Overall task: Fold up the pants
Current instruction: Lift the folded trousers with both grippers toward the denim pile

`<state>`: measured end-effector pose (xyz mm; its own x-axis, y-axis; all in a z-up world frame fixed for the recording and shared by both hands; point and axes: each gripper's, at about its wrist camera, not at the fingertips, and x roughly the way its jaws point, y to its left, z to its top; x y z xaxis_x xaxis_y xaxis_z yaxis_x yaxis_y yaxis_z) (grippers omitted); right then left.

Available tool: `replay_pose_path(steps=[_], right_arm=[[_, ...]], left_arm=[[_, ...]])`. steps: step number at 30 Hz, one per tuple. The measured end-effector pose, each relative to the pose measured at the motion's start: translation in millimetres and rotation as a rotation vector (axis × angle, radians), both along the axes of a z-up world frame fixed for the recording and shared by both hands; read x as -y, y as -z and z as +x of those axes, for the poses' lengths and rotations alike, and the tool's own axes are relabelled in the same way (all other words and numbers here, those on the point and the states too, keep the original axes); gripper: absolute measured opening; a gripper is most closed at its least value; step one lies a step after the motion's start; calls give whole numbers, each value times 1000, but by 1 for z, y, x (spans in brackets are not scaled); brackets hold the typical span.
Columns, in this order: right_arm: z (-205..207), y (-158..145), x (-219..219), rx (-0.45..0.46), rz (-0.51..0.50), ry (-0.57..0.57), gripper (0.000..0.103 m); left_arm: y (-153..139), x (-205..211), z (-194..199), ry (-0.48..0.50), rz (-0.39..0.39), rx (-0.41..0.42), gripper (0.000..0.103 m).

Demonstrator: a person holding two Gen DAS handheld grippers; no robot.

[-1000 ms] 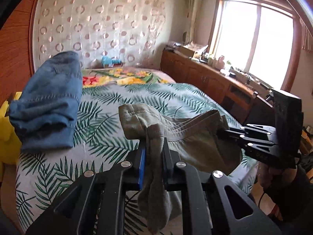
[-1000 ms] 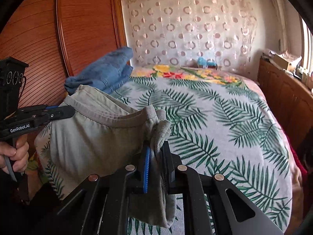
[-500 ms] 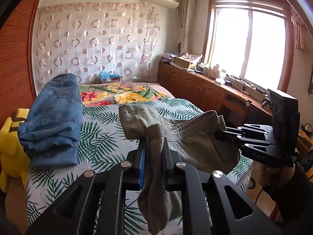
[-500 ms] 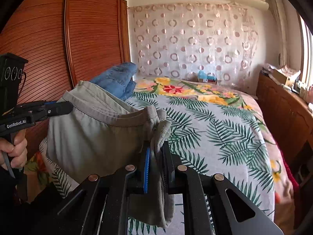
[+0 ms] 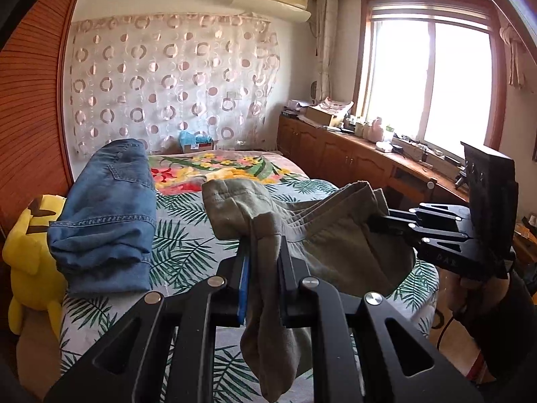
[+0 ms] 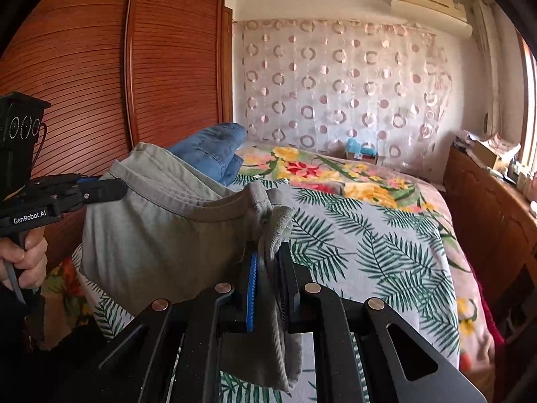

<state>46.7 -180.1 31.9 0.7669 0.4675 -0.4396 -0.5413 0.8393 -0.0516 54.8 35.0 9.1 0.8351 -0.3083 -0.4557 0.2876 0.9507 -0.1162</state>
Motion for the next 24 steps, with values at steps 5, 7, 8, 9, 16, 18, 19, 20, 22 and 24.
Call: replay_pose_path(steps=[5, 7, 8, 9, 16, 18, 19, 20, 22, 24], right_arm=[[21, 4, -11, 4, -10, -27, 11], [30, 5, -14, 3, -15, -37, 11], [37, 5, -18, 1, -17, -42, 11], [42, 5, -21, -1, -19, -48, 11], [79, -4, -41, 16, -40, -92, 11], [92, -8, -47, 24, -46, -103, 11], [99, -11, -50, 28, -48, -109, 11], [104, -12, -52, 32, -51, -113, 11], [118, -16, -61, 41, -60, -123, 11], [131, -18, -69, 49, -75, -131, 11]], left_arm=[[3, -11, 10, -28, 5, -7, 15], [4, -15, 12, -42, 3, -8, 15], [4, -17, 14, -48, 2, -7, 15], [4, -20, 16, -56, 2, -7, 15], [-1, -38, 33, -95, 26, -6, 15], [-4, -44, 40, -107, 33, -2, 15], [-5, -48, 44, -116, 38, 1, 15], [-7, -51, 48, -122, 40, 3, 15], [-9, -59, 57, -134, 43, 4, 15], [-10, -66, 67, -138, 51, 2, 15]])
